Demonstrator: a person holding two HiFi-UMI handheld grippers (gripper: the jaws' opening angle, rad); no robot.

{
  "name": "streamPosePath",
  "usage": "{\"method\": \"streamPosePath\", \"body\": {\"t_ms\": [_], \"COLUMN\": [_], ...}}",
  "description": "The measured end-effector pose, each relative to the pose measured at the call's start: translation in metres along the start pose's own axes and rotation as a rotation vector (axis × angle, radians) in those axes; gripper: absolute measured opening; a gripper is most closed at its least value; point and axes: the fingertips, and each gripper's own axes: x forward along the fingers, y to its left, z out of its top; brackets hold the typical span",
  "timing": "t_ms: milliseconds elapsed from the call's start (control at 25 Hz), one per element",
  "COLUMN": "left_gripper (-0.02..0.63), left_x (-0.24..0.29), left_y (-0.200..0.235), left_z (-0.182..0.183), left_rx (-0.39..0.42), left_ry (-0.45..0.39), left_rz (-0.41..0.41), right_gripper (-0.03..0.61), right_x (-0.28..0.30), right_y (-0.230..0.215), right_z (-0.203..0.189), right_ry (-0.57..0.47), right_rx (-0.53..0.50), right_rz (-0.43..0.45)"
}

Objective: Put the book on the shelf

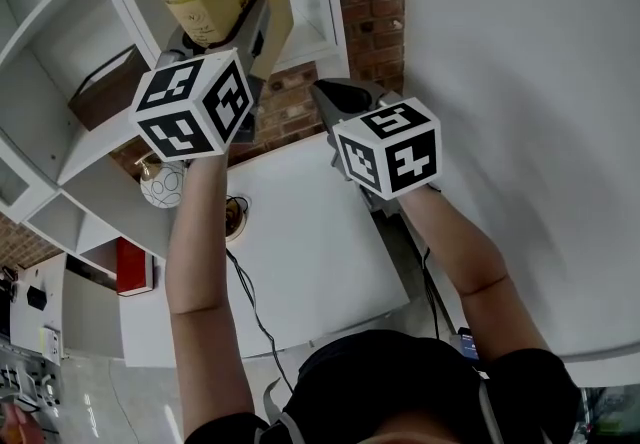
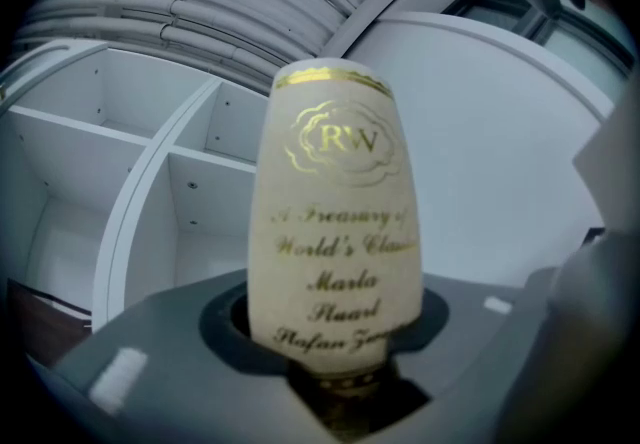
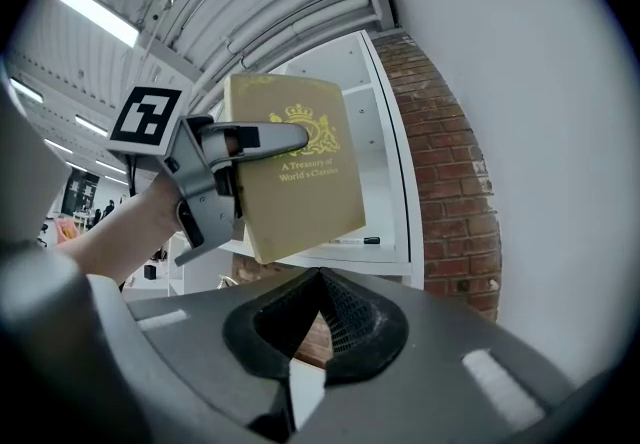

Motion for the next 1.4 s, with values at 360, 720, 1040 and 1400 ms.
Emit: {"method": "streamPosePath", "body": {"t_ms": [360, 720, 1040, 1400], "left_gripper": [0.212, 0.212, 0.213, 0.215], "left_x": [0.050, 0.072, 0.078, 0.089], "left_y": [0.002, -0.001, 0.007, 0.014], "left_z": [-0.001, -0.011, -0.025, -0.029], "left_rx": [0.068, 0.073, 0.047, 0.009], "left_ry": [0.092, 0.110, 0.139, 0.172], "left_rz": [0.027, 0.045, 0.066, 0.012], "right_gripper": [-0.003, -0.003, -0.003, -0.003], "right_x": [0.001, 0.000, -0.001, 0.001], "right_y": [-0.007, -0.024, -0.032, -0.033], "right_z": [-0.012, -0.002, 0.009, 0.011], "right_ry": [0.024, -0.020, -0.048, -0.058], "right_rx": [0.019, -0.008, -0.023, -0.039], "right_rz": [-0.010, -0.047, -0.059, -0.049]}}
